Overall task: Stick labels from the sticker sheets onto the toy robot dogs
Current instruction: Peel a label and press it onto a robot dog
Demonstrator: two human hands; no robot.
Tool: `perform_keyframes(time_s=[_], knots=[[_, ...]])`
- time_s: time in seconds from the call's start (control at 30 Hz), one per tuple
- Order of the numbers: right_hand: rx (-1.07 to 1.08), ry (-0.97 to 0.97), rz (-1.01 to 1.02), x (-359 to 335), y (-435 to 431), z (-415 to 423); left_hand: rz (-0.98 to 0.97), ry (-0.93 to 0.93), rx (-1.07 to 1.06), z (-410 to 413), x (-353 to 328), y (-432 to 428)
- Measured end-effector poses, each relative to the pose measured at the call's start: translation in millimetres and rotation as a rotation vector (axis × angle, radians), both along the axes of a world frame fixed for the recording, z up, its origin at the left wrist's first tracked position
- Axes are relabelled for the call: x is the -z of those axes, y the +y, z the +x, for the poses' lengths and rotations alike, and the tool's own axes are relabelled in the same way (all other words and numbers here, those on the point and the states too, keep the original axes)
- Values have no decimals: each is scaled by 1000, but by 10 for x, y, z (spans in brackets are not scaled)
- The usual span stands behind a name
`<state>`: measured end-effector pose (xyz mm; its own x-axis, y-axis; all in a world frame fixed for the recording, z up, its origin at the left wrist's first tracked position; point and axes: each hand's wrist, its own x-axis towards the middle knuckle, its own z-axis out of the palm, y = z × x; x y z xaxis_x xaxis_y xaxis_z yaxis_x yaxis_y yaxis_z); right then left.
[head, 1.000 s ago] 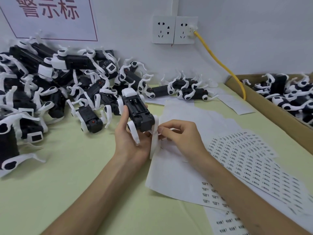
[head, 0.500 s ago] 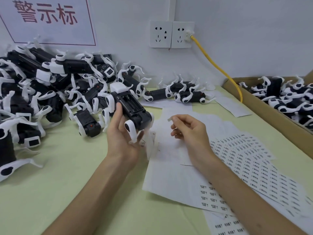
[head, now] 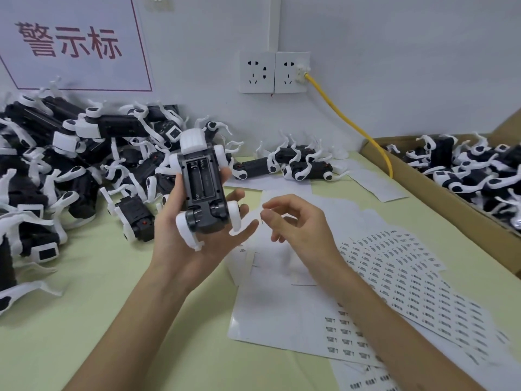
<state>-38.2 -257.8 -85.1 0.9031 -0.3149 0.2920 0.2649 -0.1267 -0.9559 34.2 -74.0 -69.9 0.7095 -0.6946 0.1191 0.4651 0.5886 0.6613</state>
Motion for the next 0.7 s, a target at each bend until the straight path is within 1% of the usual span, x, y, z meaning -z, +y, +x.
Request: perform_keyframes(time_s=[0.47,0.7], knots=[[-51,34,-40,17,-10,-11,-48,52,42,12,38,8],[-46,48,-66,34,2,0,-32,35,49,-5,17,3]])
